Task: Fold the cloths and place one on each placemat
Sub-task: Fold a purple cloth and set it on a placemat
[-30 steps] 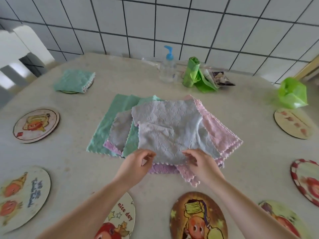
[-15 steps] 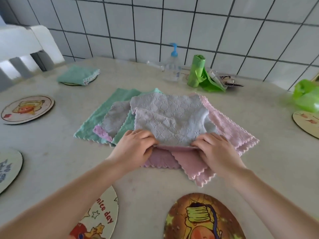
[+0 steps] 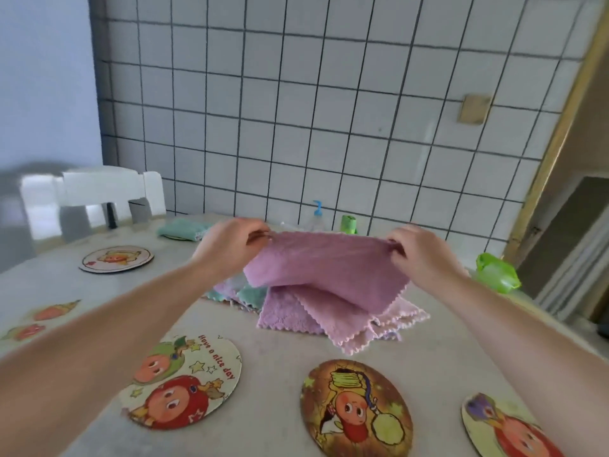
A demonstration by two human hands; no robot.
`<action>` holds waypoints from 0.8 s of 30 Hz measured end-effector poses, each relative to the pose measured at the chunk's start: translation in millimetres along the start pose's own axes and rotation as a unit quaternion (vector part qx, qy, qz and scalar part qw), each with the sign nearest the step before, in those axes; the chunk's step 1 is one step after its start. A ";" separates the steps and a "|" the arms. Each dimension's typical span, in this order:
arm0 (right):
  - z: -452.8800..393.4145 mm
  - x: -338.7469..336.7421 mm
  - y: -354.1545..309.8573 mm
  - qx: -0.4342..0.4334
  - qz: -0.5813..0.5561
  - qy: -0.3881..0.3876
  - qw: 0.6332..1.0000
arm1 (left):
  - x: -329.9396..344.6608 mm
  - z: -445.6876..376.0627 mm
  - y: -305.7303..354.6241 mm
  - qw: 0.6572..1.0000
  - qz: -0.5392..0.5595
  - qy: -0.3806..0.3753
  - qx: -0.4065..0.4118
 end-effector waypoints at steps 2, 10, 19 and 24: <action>2.0 -22.0 -1.8 0.016 -0.006 0.019 1.000 | -18.7 4.0 11.3 0.999 0.039 0.017 -0.014; 12.8 -63.7 6.4 0.124 -0.131 0.086 0.980 | -79.9 20.8 17.5 0.979 0.158 0.112 -0.064; -20.9 -13.6 -2.6 0.231 -0.299 0.031 0.925 | -67.4 10.2 -29.4 0.883 0.399 -0.079 -0.234; -54.0 -10.5 -4.6 0.256 -0.387 0.056 0.884 | -90.0 -22.6 -39.1 0.900 0.389 0.074 -0.182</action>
Point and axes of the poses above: each hand's wrist, its own z-axis away from the middle knuckle, its own x-axis out of the palm, y = z × x, the point moved 5 cm from there along -z, towards the middle knuckle, and after that the axes turned 14 degrees about z, right-handed, at the moved point
